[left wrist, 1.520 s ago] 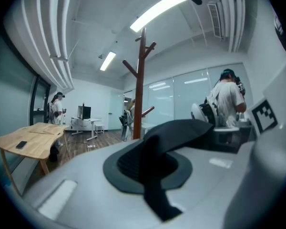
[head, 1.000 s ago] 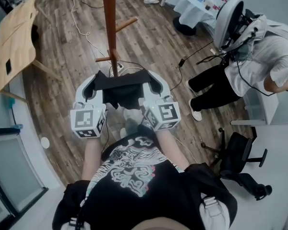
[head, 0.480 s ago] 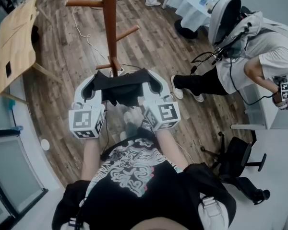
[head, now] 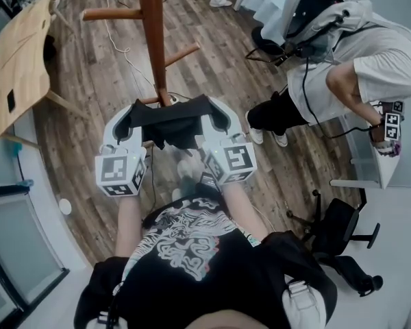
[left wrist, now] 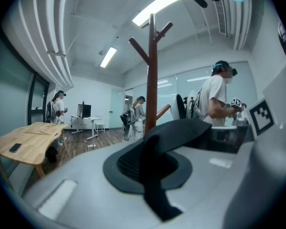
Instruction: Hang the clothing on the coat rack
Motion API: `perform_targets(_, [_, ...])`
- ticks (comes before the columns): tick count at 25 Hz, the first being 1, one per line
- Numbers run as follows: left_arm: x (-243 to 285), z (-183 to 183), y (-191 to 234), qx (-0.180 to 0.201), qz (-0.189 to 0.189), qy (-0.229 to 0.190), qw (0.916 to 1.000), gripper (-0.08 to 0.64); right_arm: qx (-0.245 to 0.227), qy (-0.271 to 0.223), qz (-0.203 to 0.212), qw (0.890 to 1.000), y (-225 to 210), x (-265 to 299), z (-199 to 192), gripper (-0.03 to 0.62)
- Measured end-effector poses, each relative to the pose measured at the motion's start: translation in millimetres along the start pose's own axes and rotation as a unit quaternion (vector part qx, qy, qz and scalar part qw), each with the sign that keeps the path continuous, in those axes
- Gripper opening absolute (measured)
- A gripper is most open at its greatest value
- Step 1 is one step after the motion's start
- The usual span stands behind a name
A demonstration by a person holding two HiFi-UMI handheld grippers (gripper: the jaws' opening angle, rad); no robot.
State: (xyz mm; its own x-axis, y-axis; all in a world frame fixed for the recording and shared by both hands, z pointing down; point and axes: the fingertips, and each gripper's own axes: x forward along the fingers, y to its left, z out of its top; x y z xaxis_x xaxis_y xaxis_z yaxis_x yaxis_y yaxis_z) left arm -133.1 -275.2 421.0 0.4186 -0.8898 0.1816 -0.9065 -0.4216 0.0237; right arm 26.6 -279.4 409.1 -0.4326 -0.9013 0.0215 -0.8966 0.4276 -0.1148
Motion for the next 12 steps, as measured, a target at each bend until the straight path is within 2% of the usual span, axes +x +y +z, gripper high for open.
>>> perform_targets(12, [17.0, 2.3, 15.0, -0.007, 0.012, -0.001, 0.9999, 0.008, 0.003, -0.007, 0.018, 1.000, -5.7, 28.0, 2.8, 0.020])
